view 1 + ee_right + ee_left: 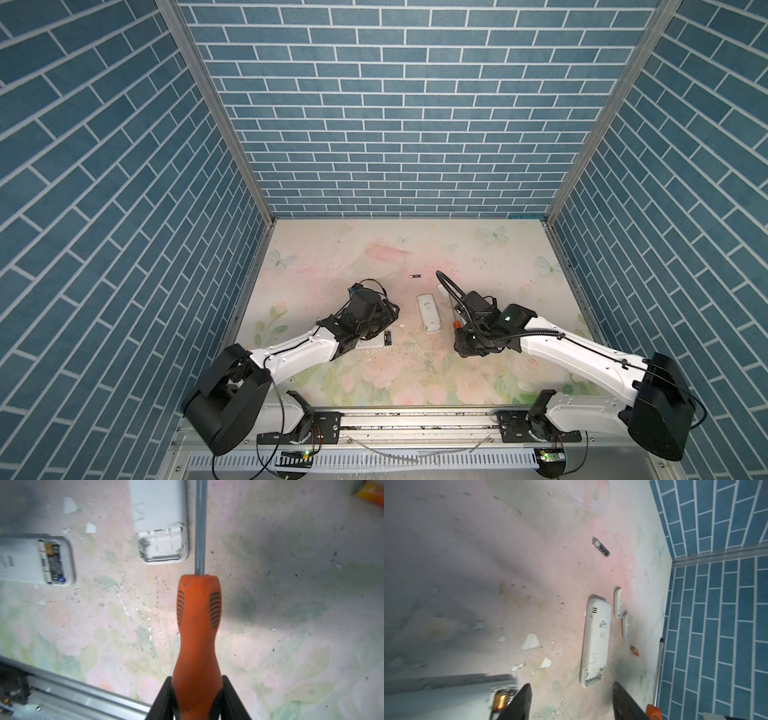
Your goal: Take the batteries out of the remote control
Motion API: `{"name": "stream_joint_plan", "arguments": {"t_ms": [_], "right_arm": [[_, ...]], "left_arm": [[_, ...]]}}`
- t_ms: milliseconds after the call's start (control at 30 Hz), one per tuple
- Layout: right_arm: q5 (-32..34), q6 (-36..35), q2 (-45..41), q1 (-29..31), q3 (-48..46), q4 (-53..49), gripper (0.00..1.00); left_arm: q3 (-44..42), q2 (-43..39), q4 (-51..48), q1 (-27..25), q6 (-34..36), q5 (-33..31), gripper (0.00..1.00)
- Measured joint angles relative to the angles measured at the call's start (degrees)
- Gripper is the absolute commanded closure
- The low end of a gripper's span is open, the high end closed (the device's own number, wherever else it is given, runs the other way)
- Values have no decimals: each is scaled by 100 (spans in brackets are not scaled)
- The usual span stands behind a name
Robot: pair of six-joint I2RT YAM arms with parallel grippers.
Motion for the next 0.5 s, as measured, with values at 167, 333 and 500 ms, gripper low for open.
{"name": "stream_joint_plan", "arguments": {"t_ms": [167, 333, 500], "right_arm": [[-413, -297, -72, 20, 492, -160, 100], [-702, -564, -20, 92, 785, -221, 100], [-813, -691, 164, 127, 1008, -197, 100]], "left_arm": [[409, 503, 785, -61, 24, 608, 39], [579, 573, 1432, -166, 28, 905, 39], [579, 581, 1971, -321, 4, 931, 42]]}}
